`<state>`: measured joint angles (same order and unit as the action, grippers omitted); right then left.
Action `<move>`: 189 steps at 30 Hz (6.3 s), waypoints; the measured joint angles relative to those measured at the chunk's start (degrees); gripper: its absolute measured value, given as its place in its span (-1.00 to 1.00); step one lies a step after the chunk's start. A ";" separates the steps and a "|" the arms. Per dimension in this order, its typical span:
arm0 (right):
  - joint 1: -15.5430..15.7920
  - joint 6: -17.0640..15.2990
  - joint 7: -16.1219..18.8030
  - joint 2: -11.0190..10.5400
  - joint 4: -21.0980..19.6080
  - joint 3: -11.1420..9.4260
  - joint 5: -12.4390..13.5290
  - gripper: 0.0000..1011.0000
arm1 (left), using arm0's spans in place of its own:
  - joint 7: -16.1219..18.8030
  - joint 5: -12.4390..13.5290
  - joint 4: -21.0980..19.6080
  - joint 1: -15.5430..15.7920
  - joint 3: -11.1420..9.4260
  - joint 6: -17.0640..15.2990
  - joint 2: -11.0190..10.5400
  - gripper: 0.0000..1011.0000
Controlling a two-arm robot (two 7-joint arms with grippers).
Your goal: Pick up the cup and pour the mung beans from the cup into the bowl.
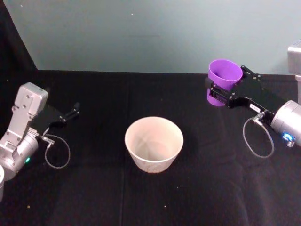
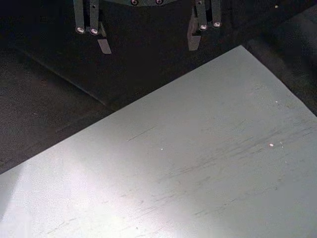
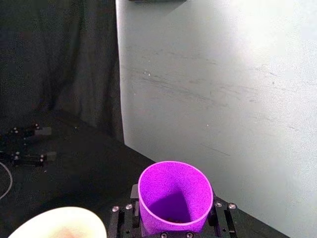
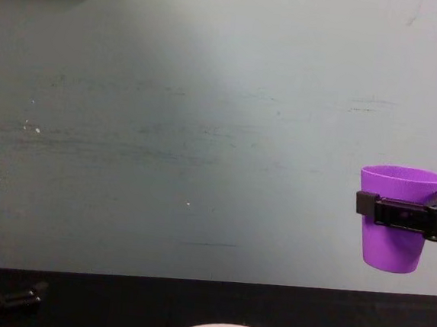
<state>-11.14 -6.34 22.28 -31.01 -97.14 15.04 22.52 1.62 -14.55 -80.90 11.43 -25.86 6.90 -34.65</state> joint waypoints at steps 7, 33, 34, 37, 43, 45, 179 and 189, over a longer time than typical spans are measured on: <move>0.00 0.05 0.02 0.00 0.04 0.00 -0.01 0.48 | 0.00 0.00 0.00 0.00 0.00 0.00 0.00 0.98; 0.00 0.09 0.08 0.00 0.06 0.00 -0.03 0.48 | 0.00 0.00 0.00 0.00 0.00 0.01 0.00 0.98; 0.00 0.09 0.08 0.00 0.06 0.00 -0.03 0.48 | 0.00 0.00 0.00 0.00 0.00 0.00 0.00 0.98; 0.00 0.08 0.08 0.00 0.06 0.00 -0.03 0.48 | 0.00 0.00 0.00 0.00 0.00 0.00 0.00 0.98; 0.00 0.08 0.07 0.00 0.06 0.00 -0.03 0.48 | 0.00 0.00 0.00 0.00 0.00 0.01 0.00 0.98; 0.00 0.08 0.07 0.00 0.06 0.00 -0.03 0.47 | 0.00 0.00 0.00 0.00 0.00 0.00 0.00 0.98; 0.00 0.08 0.08 0.00 0.06 0.00 -0.03 0.48 | 0.00 0.00 0.00 0.00 0.00 0.00 0.00 0.98; 0.00 0.08 0.07 0.00 0.06 0.00 -0.03 0.48 | 0.00 0.00 0.00 0.00 0.00 0.01 0.00 0.98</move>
<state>-11.14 -6.25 22.35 -31.01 -97.08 15.04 22.49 1.62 -14.55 -80.90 11.43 -25.86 6.91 -34.65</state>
